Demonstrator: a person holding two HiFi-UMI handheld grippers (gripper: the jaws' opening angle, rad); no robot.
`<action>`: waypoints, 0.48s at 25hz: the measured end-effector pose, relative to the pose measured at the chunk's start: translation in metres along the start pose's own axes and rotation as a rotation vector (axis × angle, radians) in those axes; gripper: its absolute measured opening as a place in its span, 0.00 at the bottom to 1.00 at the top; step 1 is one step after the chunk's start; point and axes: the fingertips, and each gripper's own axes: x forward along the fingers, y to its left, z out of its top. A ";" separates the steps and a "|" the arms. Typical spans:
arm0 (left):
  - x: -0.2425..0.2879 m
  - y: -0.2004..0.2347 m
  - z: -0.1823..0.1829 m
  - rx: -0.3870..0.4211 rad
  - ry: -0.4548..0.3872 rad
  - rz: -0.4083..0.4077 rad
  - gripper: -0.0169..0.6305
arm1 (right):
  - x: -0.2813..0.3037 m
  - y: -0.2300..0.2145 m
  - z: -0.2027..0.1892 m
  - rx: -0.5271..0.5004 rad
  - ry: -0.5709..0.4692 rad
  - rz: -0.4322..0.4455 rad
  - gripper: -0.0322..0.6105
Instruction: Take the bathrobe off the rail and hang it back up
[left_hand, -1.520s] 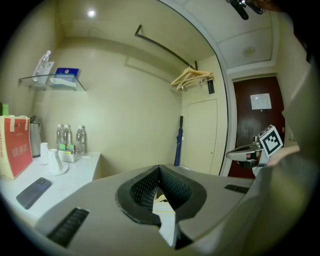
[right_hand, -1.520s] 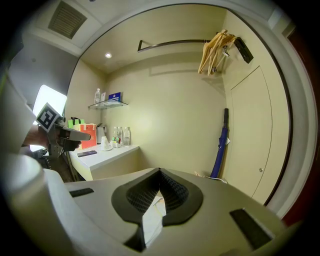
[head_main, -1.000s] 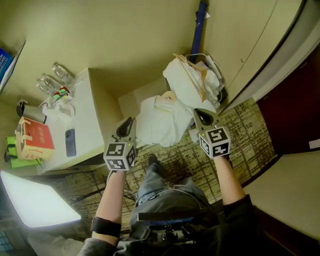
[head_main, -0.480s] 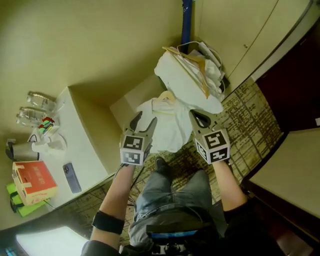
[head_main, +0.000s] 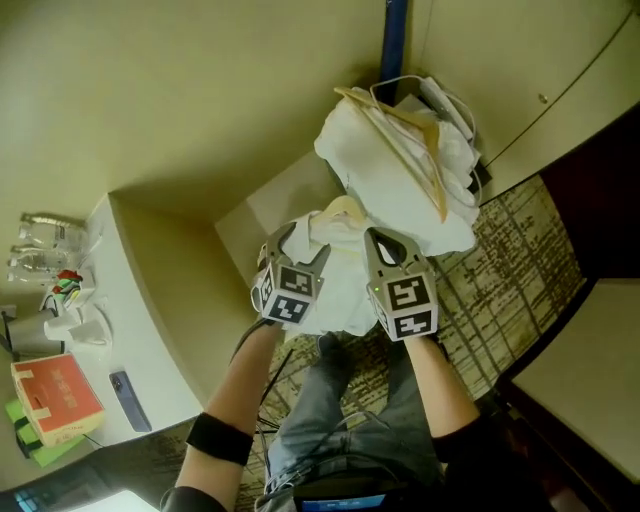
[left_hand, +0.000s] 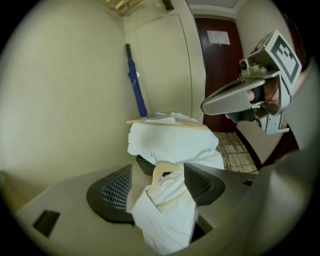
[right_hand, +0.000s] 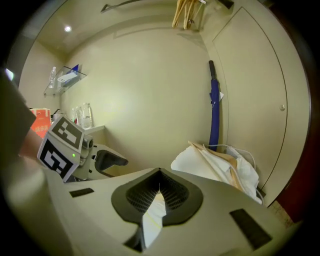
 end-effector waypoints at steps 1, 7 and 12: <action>0.016 0.001 -0.009 0.011 0.015 0.000 0.53 | 0.011 -0.004 -0.010 0.010 0.005 -0.002 0.08; 0.102 -0.002 -0.045 0.058 0.063 -0.026 0.53 | 0.060 -0.018 -0.069 0.044 0.035 0.012 0.08; 0.163 -0.001 -0.067 0.137 0.096 -0.036 0.53 | 0.089 -0.027 -0.103 0.065 0.033 0.008 0.08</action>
